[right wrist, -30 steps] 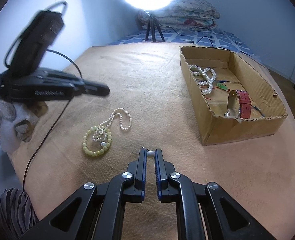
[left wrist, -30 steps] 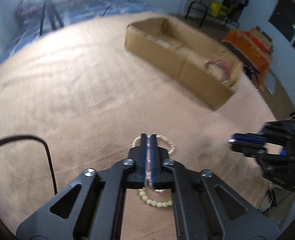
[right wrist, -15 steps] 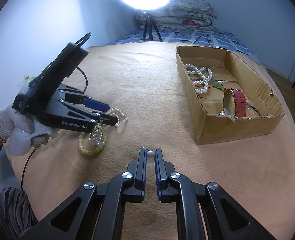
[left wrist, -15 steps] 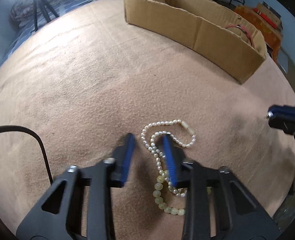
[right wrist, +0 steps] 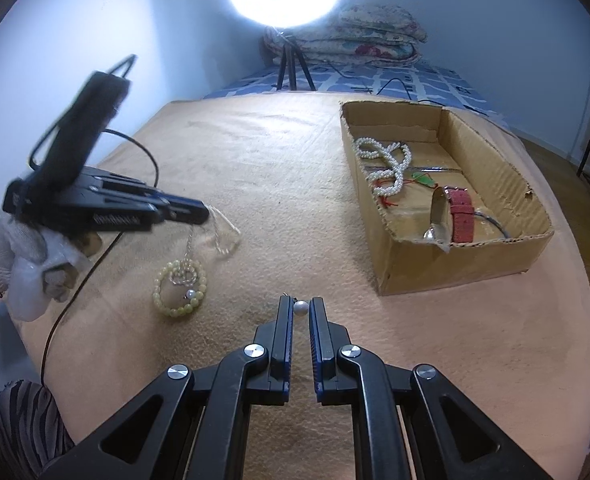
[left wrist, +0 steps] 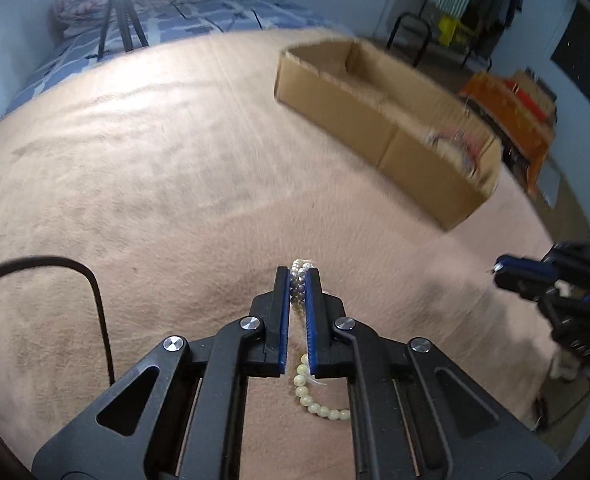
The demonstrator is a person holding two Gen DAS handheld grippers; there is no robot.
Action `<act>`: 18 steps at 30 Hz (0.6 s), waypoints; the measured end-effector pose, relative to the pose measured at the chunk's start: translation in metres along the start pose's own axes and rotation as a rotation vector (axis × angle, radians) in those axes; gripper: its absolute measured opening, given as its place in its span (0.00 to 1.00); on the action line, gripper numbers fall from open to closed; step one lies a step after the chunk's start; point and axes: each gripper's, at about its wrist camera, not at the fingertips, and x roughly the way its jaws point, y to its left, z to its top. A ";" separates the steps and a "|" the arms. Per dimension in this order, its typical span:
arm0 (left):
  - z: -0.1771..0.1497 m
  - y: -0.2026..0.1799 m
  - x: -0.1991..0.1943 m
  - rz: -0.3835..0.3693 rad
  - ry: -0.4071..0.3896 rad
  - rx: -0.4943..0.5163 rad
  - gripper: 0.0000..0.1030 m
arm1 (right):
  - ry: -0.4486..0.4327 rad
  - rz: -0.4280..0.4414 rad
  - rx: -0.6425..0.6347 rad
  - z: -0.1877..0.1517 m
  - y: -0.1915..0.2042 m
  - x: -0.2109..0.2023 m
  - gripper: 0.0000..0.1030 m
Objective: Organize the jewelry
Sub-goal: 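Lift the pearl strand with the left tool while the right tool lifts the pearl pendant, then carry the pearl strand in the left tool and pendant in the right tool over the box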
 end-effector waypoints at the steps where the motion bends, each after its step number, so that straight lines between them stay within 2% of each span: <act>1: 0.003 0.001 -0.006 -0.006 -0.013 -0.008 0.04 | -0.004 -0.001 0.002 0.000 -0.001 -0.002 0.06; 8: 0.022 0.001 -0.040 -0.047 -0.089 -0.034 0.04 | -0.028 -0.005 0.005 0.003 -0.001 -0.014 0.06; 18: 0.060 -0.018 -0.074 -0.081 -0.186 0.003 0.04 | -0.074 -0.012 0.013 0.010 -0.010 -0.035 0.06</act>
